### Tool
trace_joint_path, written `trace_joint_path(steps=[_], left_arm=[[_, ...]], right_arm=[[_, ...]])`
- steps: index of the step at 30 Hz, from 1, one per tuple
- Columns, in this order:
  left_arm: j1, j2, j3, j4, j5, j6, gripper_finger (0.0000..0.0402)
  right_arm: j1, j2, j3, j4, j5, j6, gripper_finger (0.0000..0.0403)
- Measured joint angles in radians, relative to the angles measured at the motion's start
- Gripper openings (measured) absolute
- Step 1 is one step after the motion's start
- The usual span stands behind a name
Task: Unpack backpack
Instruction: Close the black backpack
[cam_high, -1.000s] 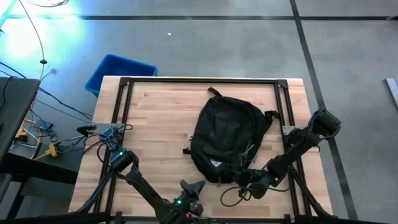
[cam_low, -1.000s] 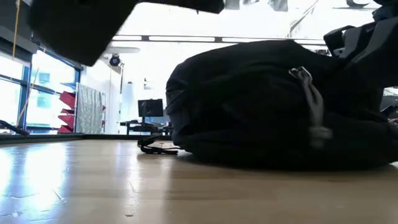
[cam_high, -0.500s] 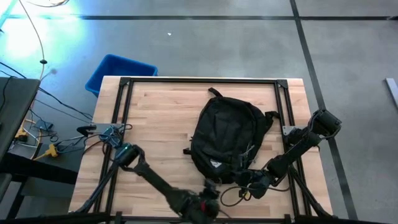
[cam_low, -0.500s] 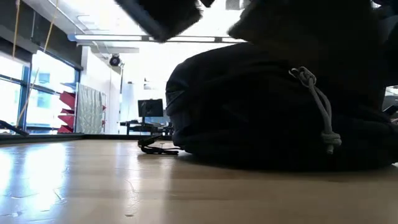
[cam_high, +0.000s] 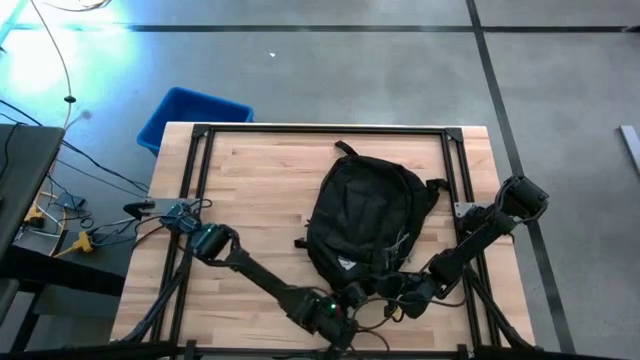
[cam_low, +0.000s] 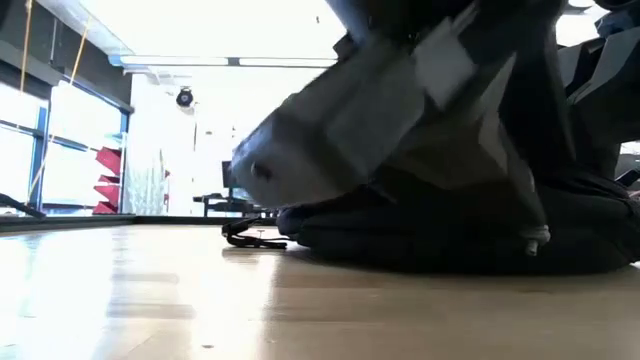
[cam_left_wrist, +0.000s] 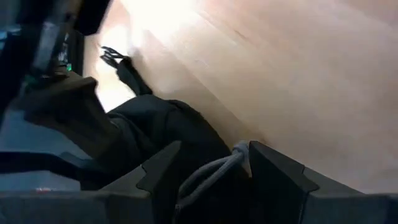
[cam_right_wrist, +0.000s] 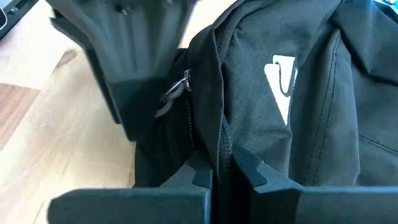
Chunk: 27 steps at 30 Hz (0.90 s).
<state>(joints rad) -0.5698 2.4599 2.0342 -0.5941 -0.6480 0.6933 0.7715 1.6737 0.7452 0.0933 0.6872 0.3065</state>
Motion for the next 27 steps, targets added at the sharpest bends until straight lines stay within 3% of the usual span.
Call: trace_joint_path(steps=[6,11,14,22,27], left_arm=[[0.018,0.027,0.000,-0.030,-0.017,0.058,0.0145],[0.001,0.039,0.000,0.024,-0.085,0.062,0.0063],[-0.016,0.041,0.010,0.039,-0.160,-0.018,0.0013],[-0.074,0.043,0.051,0.040,-0.375,-0.221,0.0003],[-0.092,0.044,0.057,0.045,-0.349,-0.351,0.0001]], right_arm=[[0.000,0.000,0.000,-0.001,-0.006,0.000,0.0003],[0.000,0.000,0.000,-0.005,-0.007,0.002,0.0003],[0.001,0.000,0.000,-0.005,-0.007,0.003,0.0004],[-0.002,-0.004,0.003,0.008,-0.005,0.008,0.0004],[-0.002,-0.004,0.004,0.013,-0.022,0.008,0.0004]])
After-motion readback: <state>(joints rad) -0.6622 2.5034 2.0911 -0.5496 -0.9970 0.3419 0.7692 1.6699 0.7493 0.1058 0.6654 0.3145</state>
